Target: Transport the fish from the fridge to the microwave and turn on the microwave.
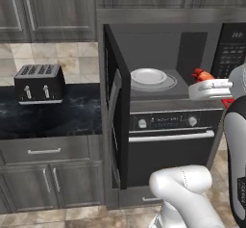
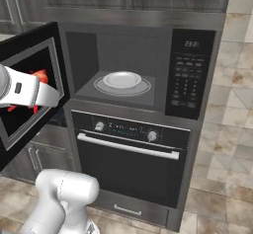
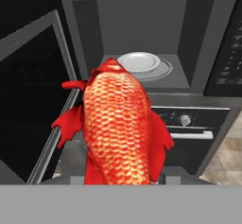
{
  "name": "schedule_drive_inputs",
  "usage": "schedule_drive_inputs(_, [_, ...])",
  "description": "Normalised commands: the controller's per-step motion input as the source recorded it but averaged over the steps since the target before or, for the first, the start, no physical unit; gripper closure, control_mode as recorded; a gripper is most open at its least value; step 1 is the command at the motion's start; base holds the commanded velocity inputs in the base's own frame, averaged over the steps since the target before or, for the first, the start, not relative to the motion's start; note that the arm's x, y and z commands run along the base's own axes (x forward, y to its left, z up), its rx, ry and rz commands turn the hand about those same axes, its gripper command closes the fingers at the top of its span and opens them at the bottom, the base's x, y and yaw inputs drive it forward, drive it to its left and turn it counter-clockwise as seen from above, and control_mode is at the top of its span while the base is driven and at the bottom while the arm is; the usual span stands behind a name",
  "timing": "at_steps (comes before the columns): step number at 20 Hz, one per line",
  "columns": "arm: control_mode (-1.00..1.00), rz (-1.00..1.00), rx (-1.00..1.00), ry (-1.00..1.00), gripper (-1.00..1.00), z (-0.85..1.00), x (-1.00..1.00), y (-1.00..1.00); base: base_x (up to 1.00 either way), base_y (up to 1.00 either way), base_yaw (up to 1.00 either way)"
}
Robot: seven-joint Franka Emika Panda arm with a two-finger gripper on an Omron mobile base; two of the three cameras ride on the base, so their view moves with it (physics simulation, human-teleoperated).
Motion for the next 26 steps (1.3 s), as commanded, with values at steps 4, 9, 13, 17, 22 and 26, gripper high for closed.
schedule_drive_inputs(4, [1.00, 0.00, 0.00, 0.00, 1.00, 0.00, 0.00, 0.00, 0.25, 0.00, 0.00])
schedule_drive_inputs(9, [1.00, 0.00, 0.00, 0.00, 1.00, 0.00, 0.00, 0.00, 0.36, 0.00, 0.00])
schedule_drive_inputs(13, [1.00, 0.00, 0.00, 0.00, 1.00, 0.00, 0.00, 0.00, 0.43, 0.00, 0.00])
schedule_drive_inputs(17, [1.00, 0.00, 0.00, 0.00, 1.00, 0.00, 0.00, 0.00, 0.39, 0.00, 0.00])
schedule_drive_inputs(22, [1.00, 0.00, 0.00, 0.00, 1.00, 0.00, 0.00, 0.00, 0.29, 0.00, 0.00])
schedule_drive_inputs(26, [1.00, 0.00, 0.00, 0.00, 1.00, 0.00, 0.00, 0.00, 0.13, 0.00, 0.00])
